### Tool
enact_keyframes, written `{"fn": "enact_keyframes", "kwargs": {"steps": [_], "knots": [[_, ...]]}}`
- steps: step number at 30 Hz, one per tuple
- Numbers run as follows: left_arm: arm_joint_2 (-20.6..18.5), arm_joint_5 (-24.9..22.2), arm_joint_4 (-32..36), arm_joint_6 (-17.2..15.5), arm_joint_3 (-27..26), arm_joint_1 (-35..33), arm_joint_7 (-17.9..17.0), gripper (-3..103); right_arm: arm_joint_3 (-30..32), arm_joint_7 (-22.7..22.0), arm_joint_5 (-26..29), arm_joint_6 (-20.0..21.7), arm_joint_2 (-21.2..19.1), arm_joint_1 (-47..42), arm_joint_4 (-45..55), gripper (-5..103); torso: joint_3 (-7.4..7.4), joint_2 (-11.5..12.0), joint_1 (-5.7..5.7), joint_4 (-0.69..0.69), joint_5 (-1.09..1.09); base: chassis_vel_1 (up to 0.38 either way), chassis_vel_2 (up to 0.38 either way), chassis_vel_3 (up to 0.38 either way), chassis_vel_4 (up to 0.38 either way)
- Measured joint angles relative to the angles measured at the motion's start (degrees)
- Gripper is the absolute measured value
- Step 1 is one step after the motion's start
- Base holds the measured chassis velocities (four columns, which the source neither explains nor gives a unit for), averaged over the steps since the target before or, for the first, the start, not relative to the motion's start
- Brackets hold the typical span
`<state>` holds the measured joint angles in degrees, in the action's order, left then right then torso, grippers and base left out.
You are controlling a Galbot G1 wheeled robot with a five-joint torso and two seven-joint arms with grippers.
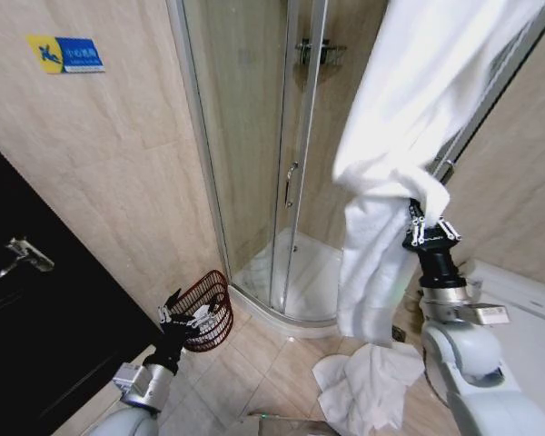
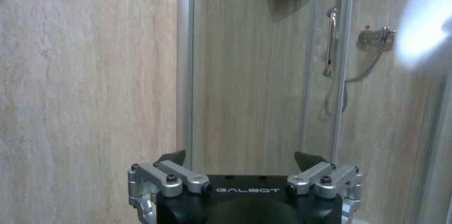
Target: Discard the used towel into the hamper.
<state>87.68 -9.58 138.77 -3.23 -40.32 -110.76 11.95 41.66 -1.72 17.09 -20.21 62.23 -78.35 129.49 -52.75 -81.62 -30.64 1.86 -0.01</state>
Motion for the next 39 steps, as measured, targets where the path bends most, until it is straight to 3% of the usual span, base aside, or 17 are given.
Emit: {"fn": "enact_keyframes", "kwargs": {"steps": [9,11,12,15,28,39], "knots": [[0.00,0.00,0.00,0.00,0.00,0.00,0.00,100,0.25,0.57,-0.42,-2.13,0.29,0.11,-0.80,5,0.00,0.00,-0.01,0.00,0.02,0.000,0.000,0.000,0.000],[0.00,0.00,0.00,0.00,-0.01,0.00,0.00,100,0.46,1.47,-0.40,-3.88,0.23,0.35,-1.18,5,-0.01,0.01,-0.01,0.00,0.06,0.000,0.000,0.000,0.000],[0.00,0.00,0.00,0.00,0.00,0.00,0.00,100,0.74,1.77,-0.47,-5.30,0.16,0.73,-1.51,5,0.00,0.00,-0.01,0.00,-0.03,0.000,0.000,0.000,0.000],[0.00,0.00,0.00,0.00,0.00,0.00,0.00,100,0.87,1.91,-0.51,-5.89,0.17,0.78,-1.72,5,0.00,0.00,0.00,0.01,0.00,0.000,0.000,0.000,0.000],[0.00,0.00,0.00,0.00,0.00,0.00,0.00,100,3.47,1.14,1.41,-6.01,-0.98,0.75,3.93,5,0.00,0.00,0.00,0.00,0.01,0.000,0.000,0.000,0.000],[0.00,0.00,0.00,0.00,0.00,0.00,0.00,100,10.09,0.70,6.86,-5.40,-2.04,0.07,7.90,5,0.00,0.00,0.00,0.00,0.01,0.000,0.000,0.000,0.000]]}}
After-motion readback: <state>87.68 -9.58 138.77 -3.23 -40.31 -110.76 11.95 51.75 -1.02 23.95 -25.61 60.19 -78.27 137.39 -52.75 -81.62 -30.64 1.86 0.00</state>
